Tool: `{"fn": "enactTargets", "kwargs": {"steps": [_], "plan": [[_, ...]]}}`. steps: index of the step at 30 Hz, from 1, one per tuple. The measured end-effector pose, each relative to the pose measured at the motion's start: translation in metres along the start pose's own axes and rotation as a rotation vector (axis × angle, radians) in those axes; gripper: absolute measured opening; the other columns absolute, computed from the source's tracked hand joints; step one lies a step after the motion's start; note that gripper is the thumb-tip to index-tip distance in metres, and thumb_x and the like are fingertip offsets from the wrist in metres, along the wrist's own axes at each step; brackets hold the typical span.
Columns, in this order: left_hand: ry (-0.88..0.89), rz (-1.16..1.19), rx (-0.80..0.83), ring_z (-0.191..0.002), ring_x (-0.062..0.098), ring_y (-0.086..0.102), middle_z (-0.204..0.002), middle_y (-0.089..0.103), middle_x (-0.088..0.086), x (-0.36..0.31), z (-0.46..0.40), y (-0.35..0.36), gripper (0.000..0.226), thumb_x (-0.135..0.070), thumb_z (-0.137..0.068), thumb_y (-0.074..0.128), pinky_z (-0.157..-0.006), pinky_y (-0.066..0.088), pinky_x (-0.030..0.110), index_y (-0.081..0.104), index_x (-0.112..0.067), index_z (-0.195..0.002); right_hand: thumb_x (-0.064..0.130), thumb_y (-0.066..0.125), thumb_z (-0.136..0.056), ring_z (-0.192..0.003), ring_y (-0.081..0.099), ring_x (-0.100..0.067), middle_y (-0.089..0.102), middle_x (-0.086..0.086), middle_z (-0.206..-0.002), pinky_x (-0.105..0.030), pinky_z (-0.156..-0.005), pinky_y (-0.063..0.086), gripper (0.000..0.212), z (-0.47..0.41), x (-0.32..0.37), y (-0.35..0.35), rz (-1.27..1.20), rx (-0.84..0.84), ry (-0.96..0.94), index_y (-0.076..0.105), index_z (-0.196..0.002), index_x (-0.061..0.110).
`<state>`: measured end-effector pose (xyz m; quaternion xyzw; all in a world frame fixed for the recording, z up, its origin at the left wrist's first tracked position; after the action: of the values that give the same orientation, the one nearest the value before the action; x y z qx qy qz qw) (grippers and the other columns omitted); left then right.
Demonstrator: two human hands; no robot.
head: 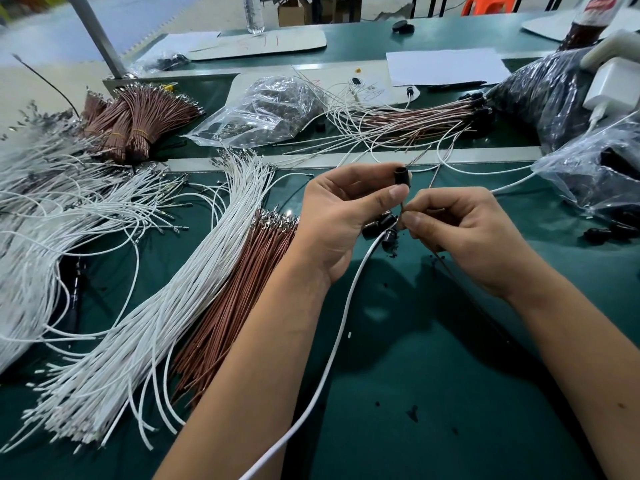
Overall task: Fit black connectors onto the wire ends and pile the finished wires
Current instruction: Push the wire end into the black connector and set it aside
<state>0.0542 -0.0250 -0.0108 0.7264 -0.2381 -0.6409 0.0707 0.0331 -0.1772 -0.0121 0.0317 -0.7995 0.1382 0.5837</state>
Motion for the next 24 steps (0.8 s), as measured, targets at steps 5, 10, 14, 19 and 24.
{"fn": "enactTargets", "kwargs": {"steps": [5,10,14,19,24], "plan": [[0.017,0.011,-0.035,-0.084,0.016,0.072,-0.089,0.077,0.008,0.000,0.002,0.004,0.024,0.014,-0.077,0.072,-0.083,0.059,0.027,0.075,-0.004,-0.093,0.020,0.070,-0.088,-0.057,0.044,-0.008,0.059,0.001,-0.065,-0.023,-0.053,0.033,0.014,-0.001,-0.001,-0.003,0.055,0.013,0.002,0.076,-0.079,0.029],[-0.022,0.063,-0.091,-0.078,0.015,0.072,-0.085,0.077,0.007,0.004,0.003,0.005,0.023,0.015,-0.078,0.071,-0.080,0.058,0.027,0.075,-0.003,-0.092,0.017,0.070,-0.088,-0.056,0.045,-0.006,0.059,0.002,-0.065,-0.017,-0.053,0.036,0.014,0.000,-0.004,-0.004,0.048,0.015,0.008,0.075,-0.078,0.024],[-0.038,0.035,-0.134,-0.078,0.016,0.070,-0.087,0.076,0.008,0.005,0.002,0.001,0.021,0.013,-0.081,0.071,-0.079,0.056,0.028,0.074,-0.004,-0.094,0.016,0.073,-0.092,-0.053,0.043,-0.007,0.058,0.002,-0.061,-0.018,-0.051,0.034,0.015,-0.001,-0.007,-0.003,0.119,0.002,0.017,0.074,-0.077,0.016],[-0.032,0.233,-0.274,-0.073,0.016,0.068,-0.090,0.075,0.008,-0.015,-0.004,-0.032,0.019,-0.001,-0.084,0.070,-0.067,0.056,0.025,0.071,-0.006,-0.102,0.034,0.069,-0.098,-0.050,0.048,-0.008,0.063,0.001,-0.060,-0.017,-0.049,0.036,0.029,-0.024,0.003,0.014,0.165,-0.070,0.045,0.078,-0.078,0.014],[0.044,0.327,-0.512,-0.058,0.013,0.056,-0.084,0.067,0.005,-0.027,-0.002,-0.071,0.011,-0.001,-0.098,0.057,-0.045,0.041,0.018,0.059,-0.008,-0.105,0.017,0.075,-0.091,-0.064,0.055,-0.008,0.063,0.005,-0.072,-0.020,-0.064,0.042,0.009,-0.102,0.013,0.079,0.694,0.080,-0.037,0.079,-0.100,0.016]]}}
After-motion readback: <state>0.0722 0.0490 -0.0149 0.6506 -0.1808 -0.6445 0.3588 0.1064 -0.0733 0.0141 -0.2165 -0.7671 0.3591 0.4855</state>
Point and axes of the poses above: each hand's wrist, its own z-axis away from the middle knuckle, its own y-axis out of the palm, x = y × z, the point moved 6 cm from there along -z, towards the middle knuckle
